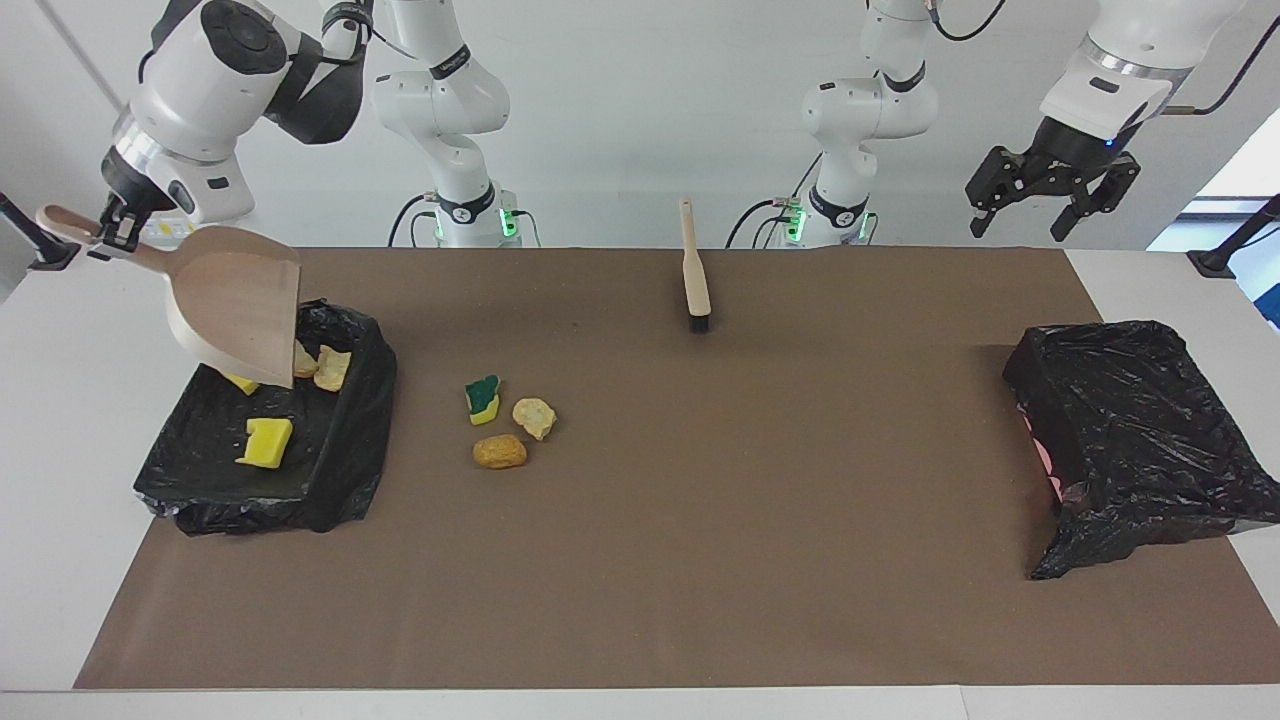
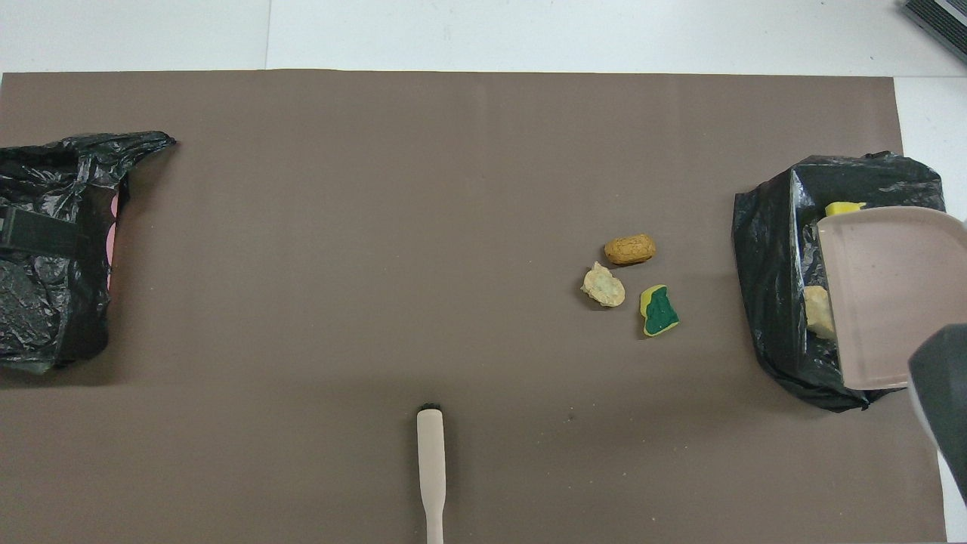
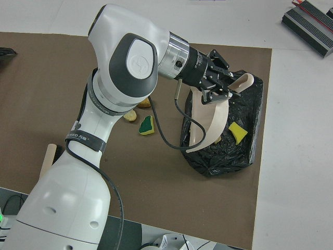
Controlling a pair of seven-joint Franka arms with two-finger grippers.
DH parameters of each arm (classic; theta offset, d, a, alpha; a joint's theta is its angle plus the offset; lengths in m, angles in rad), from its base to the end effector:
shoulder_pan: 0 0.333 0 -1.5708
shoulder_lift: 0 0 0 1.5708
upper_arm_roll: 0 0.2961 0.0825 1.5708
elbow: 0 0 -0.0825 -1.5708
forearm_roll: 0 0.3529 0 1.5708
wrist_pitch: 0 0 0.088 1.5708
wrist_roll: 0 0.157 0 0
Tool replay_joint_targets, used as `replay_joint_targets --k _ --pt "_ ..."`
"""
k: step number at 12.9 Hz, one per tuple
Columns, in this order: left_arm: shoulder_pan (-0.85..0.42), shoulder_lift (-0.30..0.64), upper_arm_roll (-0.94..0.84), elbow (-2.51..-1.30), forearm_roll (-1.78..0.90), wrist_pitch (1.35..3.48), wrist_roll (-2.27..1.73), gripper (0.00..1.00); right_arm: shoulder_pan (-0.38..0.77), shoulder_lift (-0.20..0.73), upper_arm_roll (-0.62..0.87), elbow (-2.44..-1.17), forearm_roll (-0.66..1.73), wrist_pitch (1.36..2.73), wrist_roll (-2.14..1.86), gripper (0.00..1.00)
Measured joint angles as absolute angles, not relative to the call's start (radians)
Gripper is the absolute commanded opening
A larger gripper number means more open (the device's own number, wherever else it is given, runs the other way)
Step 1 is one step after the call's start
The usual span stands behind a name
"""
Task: Sweep and dump trash in bin
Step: 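Tip the dustpan over the black bag with the right gripper, then bring the empty dustpan back to the table center with the right gripper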
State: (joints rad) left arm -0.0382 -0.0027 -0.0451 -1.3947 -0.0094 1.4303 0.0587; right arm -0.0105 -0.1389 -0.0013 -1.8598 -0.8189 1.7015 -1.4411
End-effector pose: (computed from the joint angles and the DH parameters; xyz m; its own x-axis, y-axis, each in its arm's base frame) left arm 0.5064 -0.0439 0.6198 0.9890 -0.1428 0.0388 -0.1431 -0.9897 0.0069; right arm 0.4925 -0.1112 0.5530 0.0283 0.6894 -0.7238 0.9994 -0.0057 0.0337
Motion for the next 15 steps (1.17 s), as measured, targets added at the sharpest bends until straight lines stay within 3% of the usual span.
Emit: replay_joint_targets --k 8,12,15 --pt "-0.086 -0.005 0.010 -1.395 -0.009 1.419 0.079 1.00 0.001 -0.135 0.142 -1.846 -0.482 1.628 -0.745 0.00" --pt "-0.086 -0.005 0.022 -1.398 -0.009 1.417 0.079 1.00 0.137 -0.077 0.173 -1.833 -0.354 1.606 -0.323 0.00" --pt "-0.086 -0.005 0.022 -1.401 -0.009 1.414 0.079 1.00 0.247 0.027 0.176 -1.766 -0.207 1.607 0.002 0.00"
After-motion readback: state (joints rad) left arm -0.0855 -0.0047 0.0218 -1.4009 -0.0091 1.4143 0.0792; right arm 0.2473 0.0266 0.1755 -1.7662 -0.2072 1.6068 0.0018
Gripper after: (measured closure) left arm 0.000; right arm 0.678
